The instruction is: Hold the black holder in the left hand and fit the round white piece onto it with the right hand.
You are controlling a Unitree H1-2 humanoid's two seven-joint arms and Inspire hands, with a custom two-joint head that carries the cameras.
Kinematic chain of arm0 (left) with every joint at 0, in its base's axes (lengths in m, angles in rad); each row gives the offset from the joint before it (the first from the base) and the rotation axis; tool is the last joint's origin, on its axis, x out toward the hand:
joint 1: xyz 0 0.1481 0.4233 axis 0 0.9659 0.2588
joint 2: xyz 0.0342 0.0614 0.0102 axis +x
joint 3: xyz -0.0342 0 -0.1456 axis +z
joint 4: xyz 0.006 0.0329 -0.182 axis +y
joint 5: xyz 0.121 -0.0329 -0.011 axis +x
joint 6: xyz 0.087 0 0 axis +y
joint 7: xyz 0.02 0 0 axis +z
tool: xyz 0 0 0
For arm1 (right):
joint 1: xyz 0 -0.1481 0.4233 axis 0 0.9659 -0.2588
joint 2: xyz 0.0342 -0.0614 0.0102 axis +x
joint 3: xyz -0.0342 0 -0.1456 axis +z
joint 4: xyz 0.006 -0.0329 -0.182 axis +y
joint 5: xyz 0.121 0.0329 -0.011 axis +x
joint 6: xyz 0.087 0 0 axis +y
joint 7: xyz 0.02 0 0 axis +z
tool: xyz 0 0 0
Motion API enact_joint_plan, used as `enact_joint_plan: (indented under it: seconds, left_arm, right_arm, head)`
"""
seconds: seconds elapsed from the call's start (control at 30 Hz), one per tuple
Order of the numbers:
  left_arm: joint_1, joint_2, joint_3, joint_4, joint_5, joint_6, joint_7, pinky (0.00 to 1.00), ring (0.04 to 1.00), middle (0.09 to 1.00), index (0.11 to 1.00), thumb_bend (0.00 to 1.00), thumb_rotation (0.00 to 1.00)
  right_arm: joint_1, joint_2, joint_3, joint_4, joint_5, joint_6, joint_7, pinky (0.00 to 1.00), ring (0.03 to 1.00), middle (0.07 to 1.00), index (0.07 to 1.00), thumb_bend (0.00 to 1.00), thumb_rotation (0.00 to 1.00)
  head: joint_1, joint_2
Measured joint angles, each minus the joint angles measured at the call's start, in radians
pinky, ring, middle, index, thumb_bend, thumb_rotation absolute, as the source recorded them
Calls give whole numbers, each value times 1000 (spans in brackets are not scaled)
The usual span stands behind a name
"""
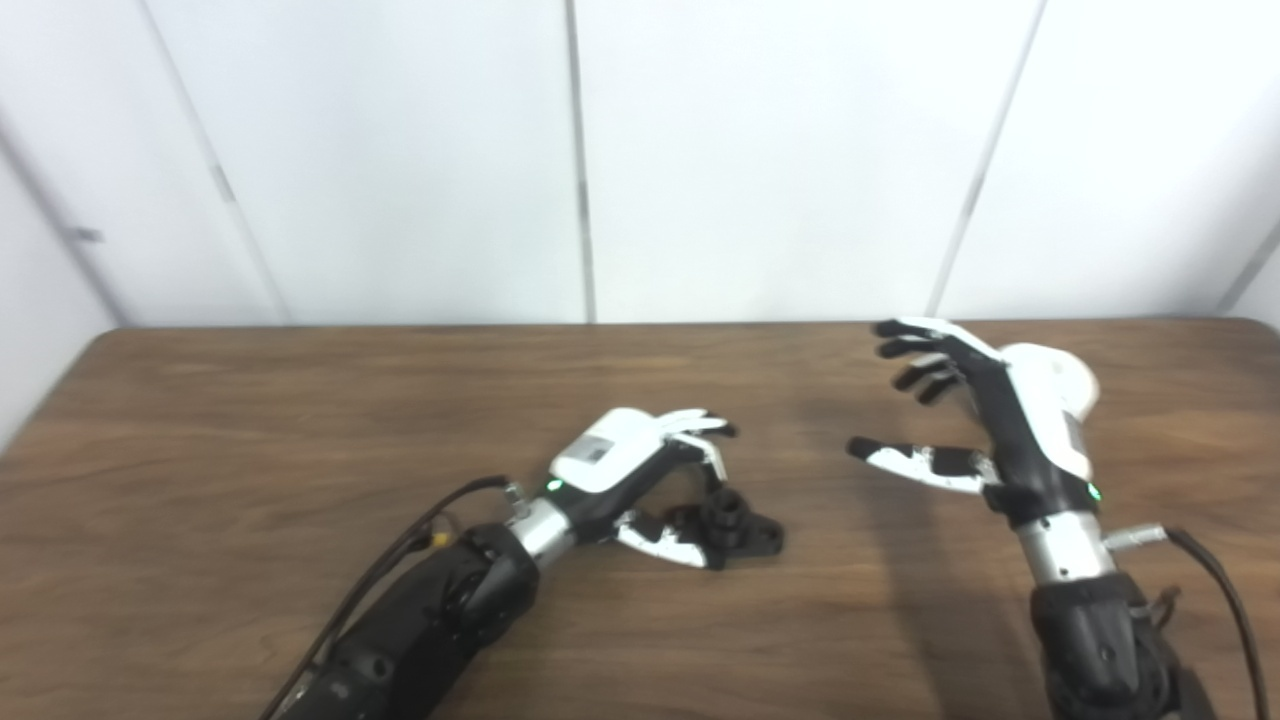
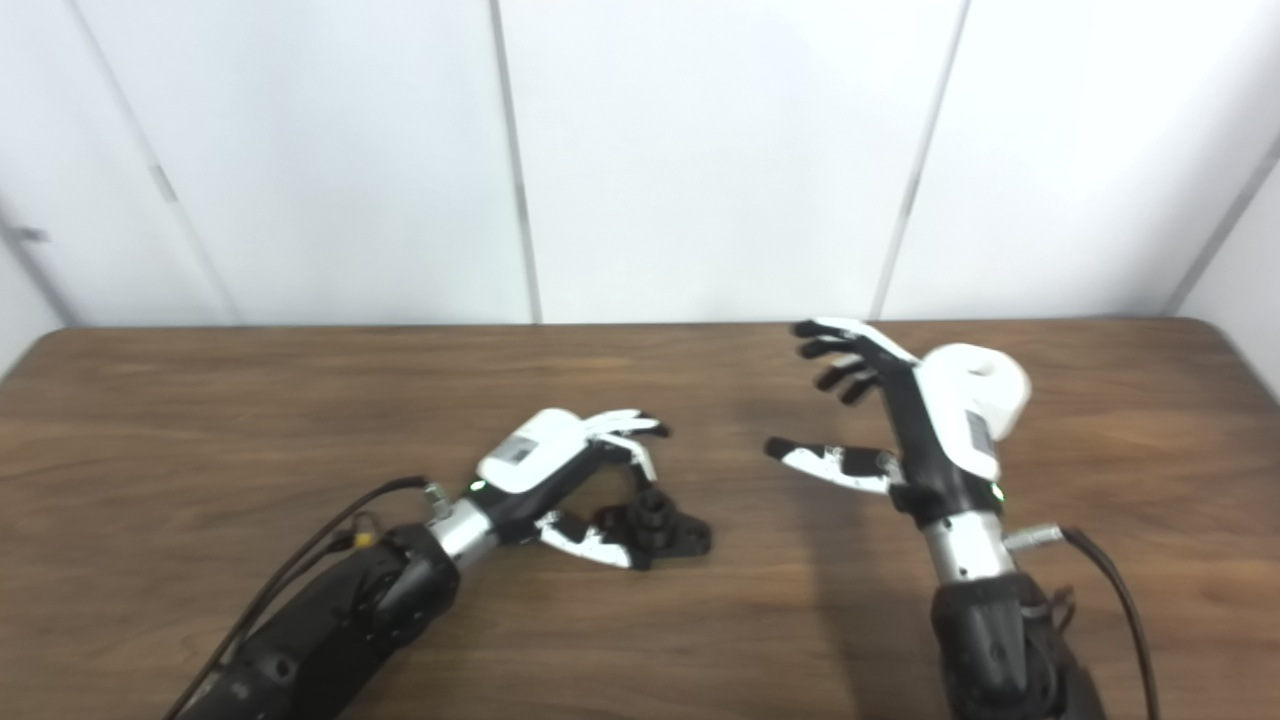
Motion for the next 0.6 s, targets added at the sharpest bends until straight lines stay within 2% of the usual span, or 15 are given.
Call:
enact_joint_plan:
  seconds: [0.1,0.27,0.43,0.5,0.6]
  left_arm:
    - [2,11,0,1,-2,-19,5,702,864,852,488,524,66]
    - [2,21,-13,3,-16,-25,16,693,842,838,488,524,60]
    - [-7,34,-51,17,-35,-25,57,662,815,818,487,524,58]
    - [-12,42,-65,17,-46,-25,61,656,815,818,487,524,57]
    - [-13,49,-69,14,-52,-25,61,654,812,816,487,524,57]
  right_arm:
    - [-50,-54,13,-22,-62,76,77,489,579,682,713,643,198]
    - [-119,-69,47,-22,-173,154,118,489,624,720,732,632,253]
    - [-151,-76,99,-3,-306,196,156,578,738,792,775,630,305]
    - [-169,-99,111,13,-377,232,205,598,775,827,802,652,324]
    - [-212,-155,114,40,-480,286,290,725,847,879,828,726,343]
  head:
    - [-70,-43]
    - [-167,-109]
    - [-184,-120]
    - [-189,-123]
    - [-210,-140]
